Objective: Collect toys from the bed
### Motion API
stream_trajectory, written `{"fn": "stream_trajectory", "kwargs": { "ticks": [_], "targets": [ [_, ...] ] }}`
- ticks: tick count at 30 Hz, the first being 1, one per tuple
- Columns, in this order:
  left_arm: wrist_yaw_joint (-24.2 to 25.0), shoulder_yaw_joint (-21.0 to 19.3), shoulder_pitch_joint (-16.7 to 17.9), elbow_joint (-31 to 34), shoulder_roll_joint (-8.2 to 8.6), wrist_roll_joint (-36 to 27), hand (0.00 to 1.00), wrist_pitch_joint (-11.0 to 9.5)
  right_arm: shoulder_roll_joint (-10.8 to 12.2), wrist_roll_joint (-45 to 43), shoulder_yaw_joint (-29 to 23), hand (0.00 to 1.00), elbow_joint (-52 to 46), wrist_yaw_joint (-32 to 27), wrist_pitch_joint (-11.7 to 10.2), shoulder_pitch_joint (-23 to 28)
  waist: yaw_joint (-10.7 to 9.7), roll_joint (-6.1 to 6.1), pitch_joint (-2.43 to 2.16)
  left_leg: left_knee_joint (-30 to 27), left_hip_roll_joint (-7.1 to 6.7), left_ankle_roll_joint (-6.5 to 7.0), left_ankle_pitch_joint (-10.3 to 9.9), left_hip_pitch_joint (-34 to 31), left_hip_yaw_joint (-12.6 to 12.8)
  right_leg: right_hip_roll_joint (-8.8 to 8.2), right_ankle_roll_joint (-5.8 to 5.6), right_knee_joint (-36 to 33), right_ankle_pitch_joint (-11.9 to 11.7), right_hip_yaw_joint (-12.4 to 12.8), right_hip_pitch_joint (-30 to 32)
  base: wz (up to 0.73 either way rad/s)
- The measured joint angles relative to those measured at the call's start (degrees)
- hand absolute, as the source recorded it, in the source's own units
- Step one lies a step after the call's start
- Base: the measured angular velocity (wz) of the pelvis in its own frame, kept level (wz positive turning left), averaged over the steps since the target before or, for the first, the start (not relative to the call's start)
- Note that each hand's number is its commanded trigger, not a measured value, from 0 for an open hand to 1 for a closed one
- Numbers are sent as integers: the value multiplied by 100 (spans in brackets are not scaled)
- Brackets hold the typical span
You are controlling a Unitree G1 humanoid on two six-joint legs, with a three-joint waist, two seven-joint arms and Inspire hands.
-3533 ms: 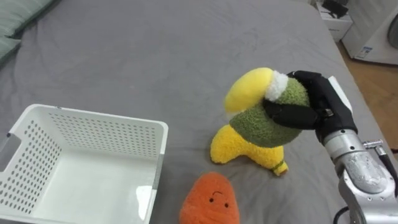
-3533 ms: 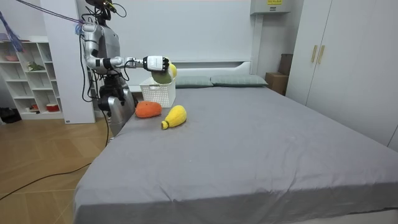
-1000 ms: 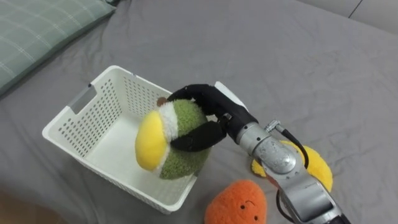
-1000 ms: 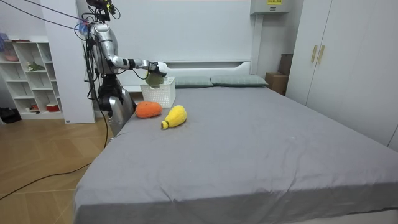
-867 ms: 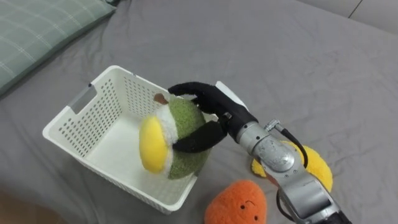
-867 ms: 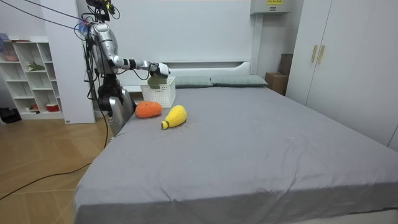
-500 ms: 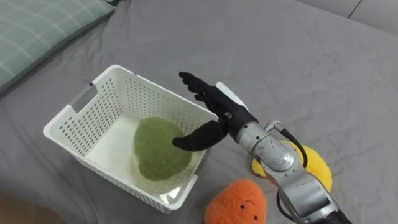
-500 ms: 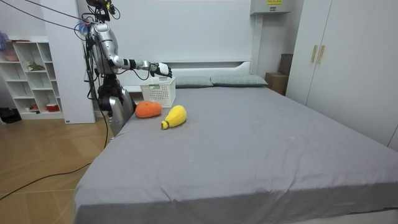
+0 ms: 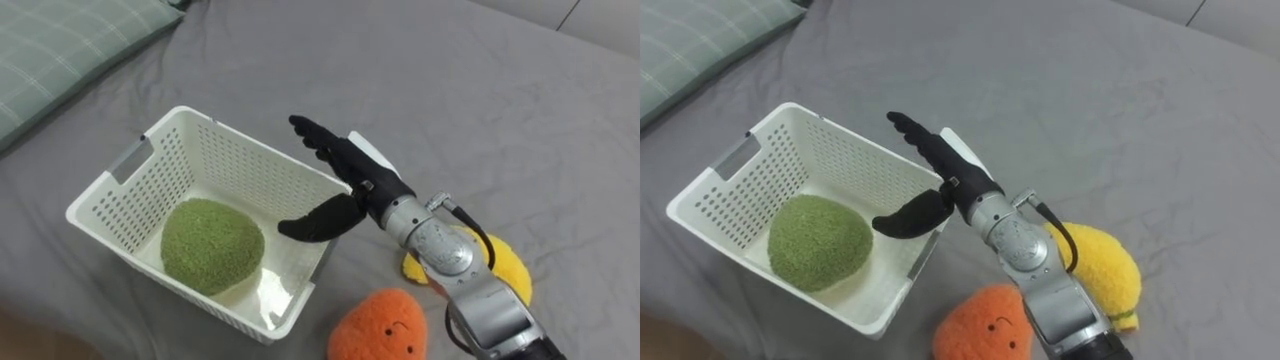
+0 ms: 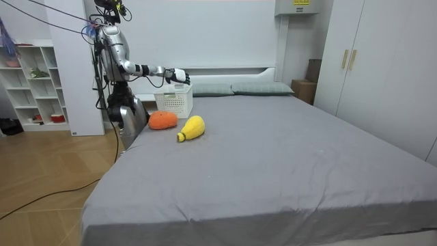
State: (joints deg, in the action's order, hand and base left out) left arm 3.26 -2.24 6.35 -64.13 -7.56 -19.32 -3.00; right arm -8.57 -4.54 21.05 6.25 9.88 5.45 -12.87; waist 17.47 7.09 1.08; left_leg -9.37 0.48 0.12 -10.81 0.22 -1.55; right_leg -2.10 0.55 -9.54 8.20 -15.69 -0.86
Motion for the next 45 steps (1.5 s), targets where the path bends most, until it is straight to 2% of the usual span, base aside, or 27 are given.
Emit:
{"fn": "stream_trajectory", "kwargs": {
  "ticks": [1, 7, 10, 15, 18, 21, 24, 32, 36, 41, 45],
  "targets": [
    [0, -9, 13, 1, 0, -3, 0, 0, -5, -1, -41, 0, 0, -101, -15, 0, -14, -31, 21, 4, 1, 0, 0, 23, 0, 2, 0, 8, 0, 2, -25, 0],
    [0, -197, 92, 8, 12, 88, 0, 1, -109, -27, -376, 0, -3, -423, -225, 4, -159, -47, 21, -11, 2, 0, 0, 17, -1, -1, 1, 2, -1, -5, -22, 0],
    [0, -209, 108, 3, 7, 106, 0, 2, -175, -69, -520, 0, 0, -558, -303, 48, -254, -70, 6, -10, 2, 0, 0, 25, 15, -1, 1, 0, -1, 2, -24, 0],
    [0, -206, 173, 1, 12, 98, 0, 5, -323, 125, -590, 0, 28, -680, -305, 101, -396, -116, -43, -18, 4, 4, 3, 104, 96, 0, 1, -11, 0, 85, -43, -9],
    [0, -204, 201, 1, 0, 95, 0, 3, -354, 257, -668, 0, 36, -743, -315, 124, -482, -116, -47, -15, 8, 4, 3, 146, 120, 2, 1, -11, 0, 112, -70, -5],
    [-1, -206, 235, -1, -30, 94, 0, 2, -412, 218, -701, 0, 36, -801, -382, 142, -650, -101, -59, -12, 8, 4, 3, 158, 141, 4, 1, -14, -1, 142, -74, -2],
    [-2, -215, 295, 9, -44, 96, 0, 3, -426, 273, -893, 0, 109, -849, -476, 418, -755, -119, -75, 3, 8, 5, 0, 208, 154, 3, 0, -16, -1, 148, -115, 0],
    [-14, -218, 336, 3, -53, 92, 0, 3, -498, 421, -1277, 0, 690, -945, -468, 622, -944, -152, -86, 42, 17, 5, 1, 230, 197, 11, 2, -31, -2, 189, -116, -2],
    [-16, -265, 365, -1, -62, 111, 0, 2, -513, 399, -1509, 0, 982, -1028, -543, 618, -980, -108, -106, 58, 22, 6, 2, 276, 256, 19, 2, -27, -2, 247, -112, -8],
    [-40, -384, 406, 0, -90, 141, 0, 6, -513, 404, -1708, 0, 1388, -1227, -544, 613, -1020, -19, -80, 61, 21, 7, 2, 308, 298, 16, 1, -23, -2, 285, -116, -4],
    [-39, -441, 408, 2, -90, 141, 0, 72, -515, 366, -1804, 0, 1821, -1285, -533, 613, -1104, -38, -68, 60, 21, 7, 2, 304, 298, 14, 1, -25, -2, 282, -115, 0]
  ]
}}
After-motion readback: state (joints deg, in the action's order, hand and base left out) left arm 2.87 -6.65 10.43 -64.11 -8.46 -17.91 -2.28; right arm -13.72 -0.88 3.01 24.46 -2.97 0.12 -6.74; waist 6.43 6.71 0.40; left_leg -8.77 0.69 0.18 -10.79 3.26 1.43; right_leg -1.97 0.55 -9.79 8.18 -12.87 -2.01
